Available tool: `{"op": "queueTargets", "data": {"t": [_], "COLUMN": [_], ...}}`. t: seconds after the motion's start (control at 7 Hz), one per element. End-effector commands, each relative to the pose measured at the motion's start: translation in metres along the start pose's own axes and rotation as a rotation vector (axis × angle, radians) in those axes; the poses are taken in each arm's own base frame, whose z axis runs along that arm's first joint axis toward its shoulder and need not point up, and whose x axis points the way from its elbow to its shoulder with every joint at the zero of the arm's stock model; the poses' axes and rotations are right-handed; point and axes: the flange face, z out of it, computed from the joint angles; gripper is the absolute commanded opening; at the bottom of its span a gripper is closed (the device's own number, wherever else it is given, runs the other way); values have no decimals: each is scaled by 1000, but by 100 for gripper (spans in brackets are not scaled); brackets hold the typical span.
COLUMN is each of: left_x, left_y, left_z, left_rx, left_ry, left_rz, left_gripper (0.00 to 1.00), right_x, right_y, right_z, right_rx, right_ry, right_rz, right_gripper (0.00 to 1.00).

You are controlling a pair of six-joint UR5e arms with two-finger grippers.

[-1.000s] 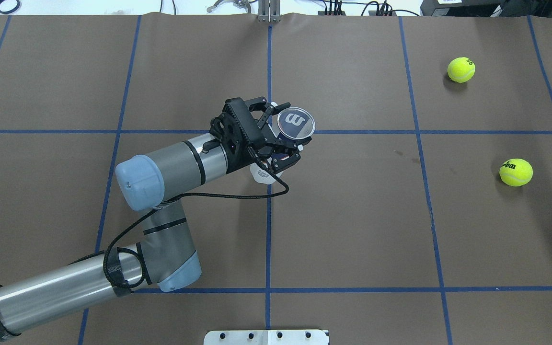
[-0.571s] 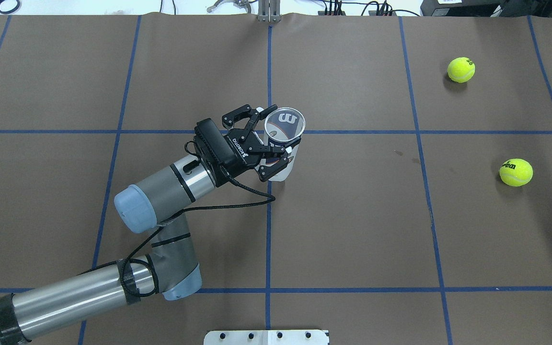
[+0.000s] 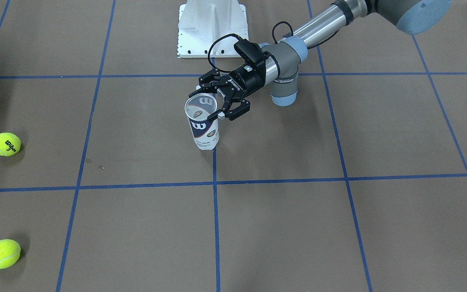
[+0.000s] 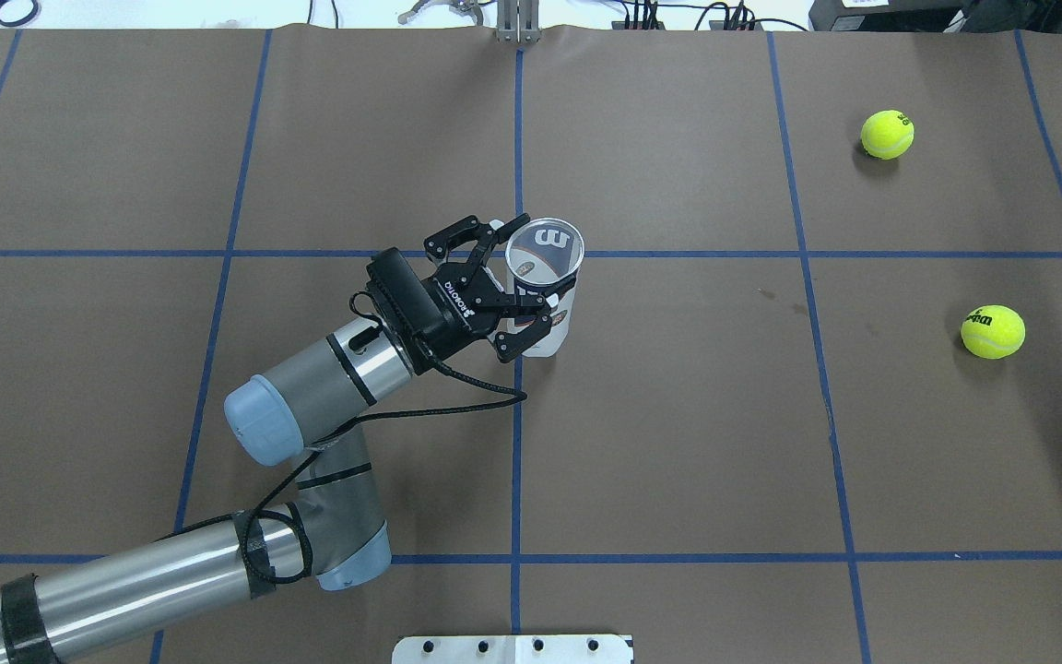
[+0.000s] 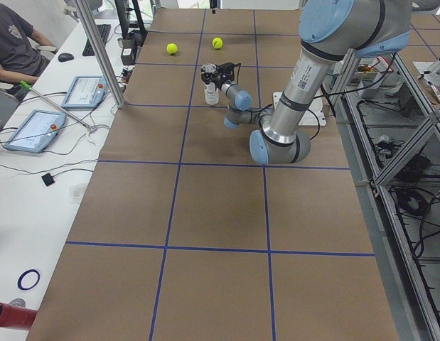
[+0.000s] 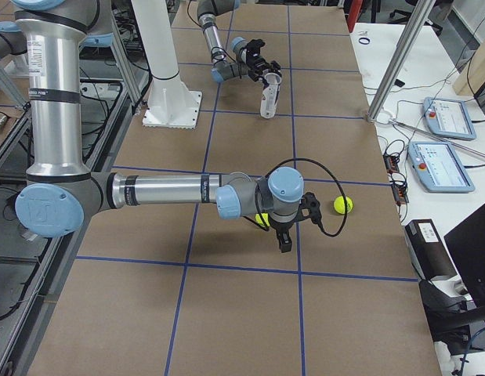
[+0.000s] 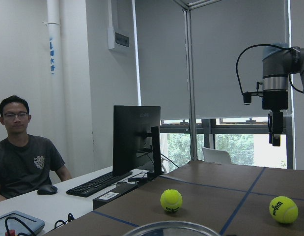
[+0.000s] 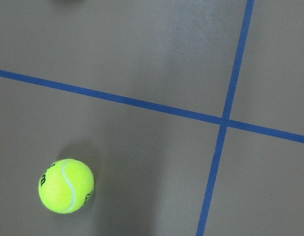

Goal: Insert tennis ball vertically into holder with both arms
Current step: 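Lift the can with the left gripper and stand it upright, then grasp the nearer yellow tennis ball with the right gripper while left holds can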

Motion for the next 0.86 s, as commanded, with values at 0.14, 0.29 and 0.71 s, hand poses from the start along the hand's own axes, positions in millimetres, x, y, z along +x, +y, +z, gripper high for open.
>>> {"op": "queueTargets", "data": {"t": [0.14, 0.29, 0.71], "left_x": [-3, -4, -5], "left_y": [9, 12, 19], "left_z": [-10, -12, -14], "left_rx": [35, 40, 32], "left_ry": [-4, -3, -4], "left_rz": [-10, -9, 5], "left_gripper": [69, 69, 70], "right_x": [-19, -28, -33], "right_y": [-6, -9, -10], "right_z": [16, 22, 25], "right_rx": [19, 22, 29], "right_ry": [-14, -19, -22], "right_rz": [-92, -125, -145], "right_gripper": [100, 100, 100]}}
